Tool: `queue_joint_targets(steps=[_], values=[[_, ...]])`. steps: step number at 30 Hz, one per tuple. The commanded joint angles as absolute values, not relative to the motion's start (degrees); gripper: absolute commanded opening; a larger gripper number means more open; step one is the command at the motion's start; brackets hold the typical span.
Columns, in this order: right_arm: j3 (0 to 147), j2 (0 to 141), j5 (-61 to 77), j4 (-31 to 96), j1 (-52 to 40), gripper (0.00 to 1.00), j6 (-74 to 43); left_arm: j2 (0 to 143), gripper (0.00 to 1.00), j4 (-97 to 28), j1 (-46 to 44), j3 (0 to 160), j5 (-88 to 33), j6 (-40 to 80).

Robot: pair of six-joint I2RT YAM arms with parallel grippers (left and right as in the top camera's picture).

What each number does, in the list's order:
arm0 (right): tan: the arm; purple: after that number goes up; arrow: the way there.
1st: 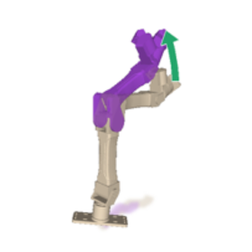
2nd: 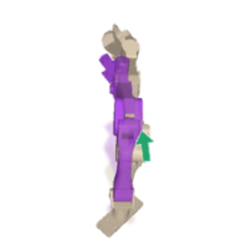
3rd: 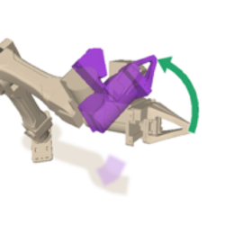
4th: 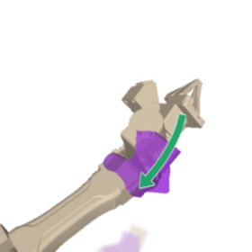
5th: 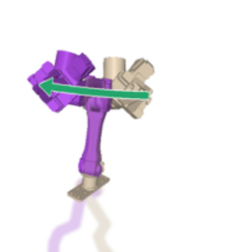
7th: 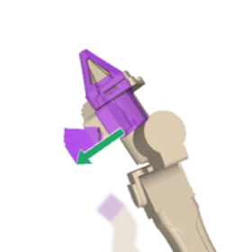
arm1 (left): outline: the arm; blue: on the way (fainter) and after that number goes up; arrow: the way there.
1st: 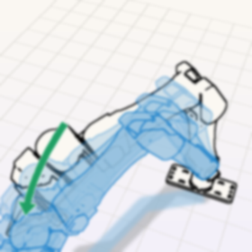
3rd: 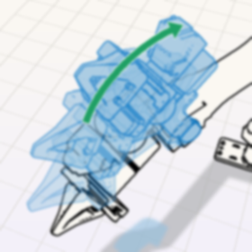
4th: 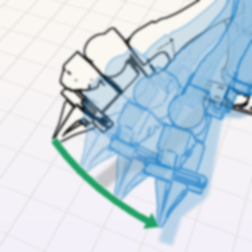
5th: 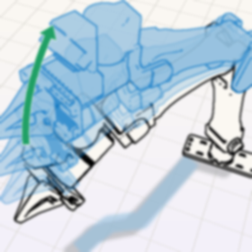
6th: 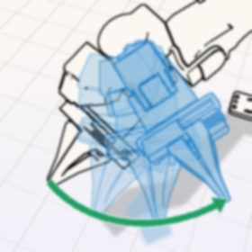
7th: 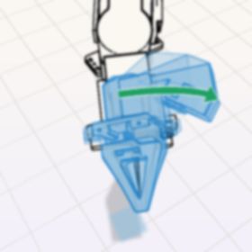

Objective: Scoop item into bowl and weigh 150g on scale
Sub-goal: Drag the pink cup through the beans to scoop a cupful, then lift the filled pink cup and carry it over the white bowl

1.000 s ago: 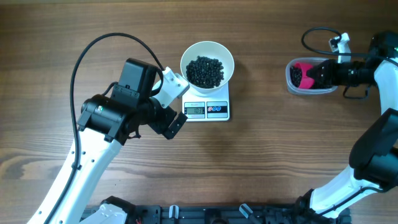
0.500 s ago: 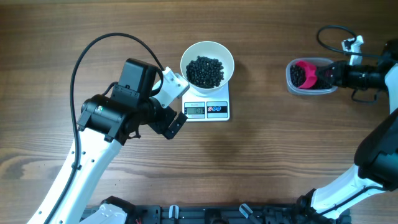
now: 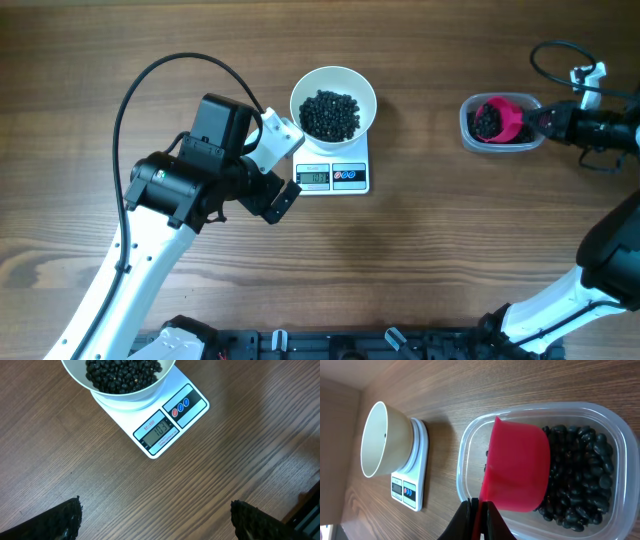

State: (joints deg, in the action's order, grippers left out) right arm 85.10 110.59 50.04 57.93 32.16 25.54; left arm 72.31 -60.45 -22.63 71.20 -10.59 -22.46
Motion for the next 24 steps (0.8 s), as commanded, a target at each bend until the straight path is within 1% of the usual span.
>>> queue_joint_targets(steps=[1, 5, 16, 19, 22, 24], values=[[84.8, 111.4, 54.3, 59.0, 32.7, 0.04, 26.7, 72.0, 1.00, -60.5, -22.3, 70.8, -11.3, -23.6], [84.8, 111.4, 59.7, 59.5, 34.2, 0.04, 27.0, 72.0, 1.00, -60.5, -22.3, 70.8, -11.3, -23.6], [84.8, 111.4, 63.3, 59.6, 35.7, 0.04, 26.9, 72.0, 1.00, -60.5, -22.3, 70.8, -11.3, -23.6], [84.8, 111.4, 70.4, 59.5, 35.7, 0.04, 26.8, 72.0, 1.00, -60.5, -22.3, 70.8, -11.3, -23.6], [85.0, 111.3, 73.6, 59.4, 34.5, 0.04, 25.9, 72.0, 1.00, -60.5, -22.3, 70.8, -11.3, -23.6], [86.3, 111.2, 73.6, 58.7, 30.5, 0.04, 23.9, 72.0, 1.00, -60.5, -22.3, 70.8, -11.3, -23.6]])
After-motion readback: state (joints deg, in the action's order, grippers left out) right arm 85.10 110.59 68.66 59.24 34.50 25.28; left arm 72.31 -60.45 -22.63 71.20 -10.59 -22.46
